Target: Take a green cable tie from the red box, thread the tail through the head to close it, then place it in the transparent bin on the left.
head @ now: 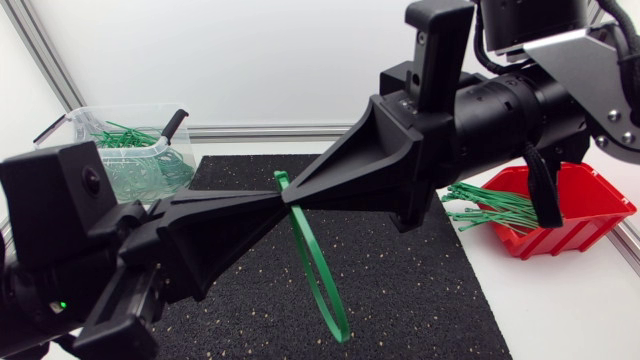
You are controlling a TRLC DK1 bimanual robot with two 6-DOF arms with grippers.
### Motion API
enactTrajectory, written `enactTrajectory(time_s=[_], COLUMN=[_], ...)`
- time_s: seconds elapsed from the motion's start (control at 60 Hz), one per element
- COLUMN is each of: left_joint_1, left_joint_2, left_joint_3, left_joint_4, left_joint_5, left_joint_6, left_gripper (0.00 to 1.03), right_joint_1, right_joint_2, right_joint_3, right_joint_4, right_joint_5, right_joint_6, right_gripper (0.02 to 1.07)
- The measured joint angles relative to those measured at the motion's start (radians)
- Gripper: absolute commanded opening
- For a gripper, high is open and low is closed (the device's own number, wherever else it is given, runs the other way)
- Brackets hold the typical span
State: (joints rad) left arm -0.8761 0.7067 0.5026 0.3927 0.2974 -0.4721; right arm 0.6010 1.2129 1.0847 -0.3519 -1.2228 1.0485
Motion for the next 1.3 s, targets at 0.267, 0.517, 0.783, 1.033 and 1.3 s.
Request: enactTrajectory(time_s=[0.267,0.517,0.783,1.033,1.3], left_joint_1=[-0.074,-0.052,0.044,0.033,-0.094], left_joint_2=[-0.028,-0.037,-0.065,-0.064,-0.058], left_joint_3=[-0.005,-0.005,-0.005,-0.005,-0.005], left_joint_4=[-0.032,-0.050,-0.060,-0.121,-0.185], left_joint_5=[-0.079,-0.056,0.043,0.010,-0.147], left_joint_6=[0.057,0.066,0.136,0.354,0.644], left_gripper=[0.04,0.04,0.04,0.04,0.04], right_joint_1=[0.006,0.013,-0.008,-0.046,-0.033], right_joint_2=[0.000,-0.008,-0.035,-0.010,0.042], right_joint_3=[0.000,0.000,0.000,0.007,0.008], right_joint_4=[0.000,0.004,0.018,0.018,0.014], right_joint_5=[-0.004,0.016,0.020,0.021,0.022], right_joint_6=[0.000,0.000,-0.005,-0.053,-0.138], right_gripper=[0.08,0.75,0.82,0.82,0.66])
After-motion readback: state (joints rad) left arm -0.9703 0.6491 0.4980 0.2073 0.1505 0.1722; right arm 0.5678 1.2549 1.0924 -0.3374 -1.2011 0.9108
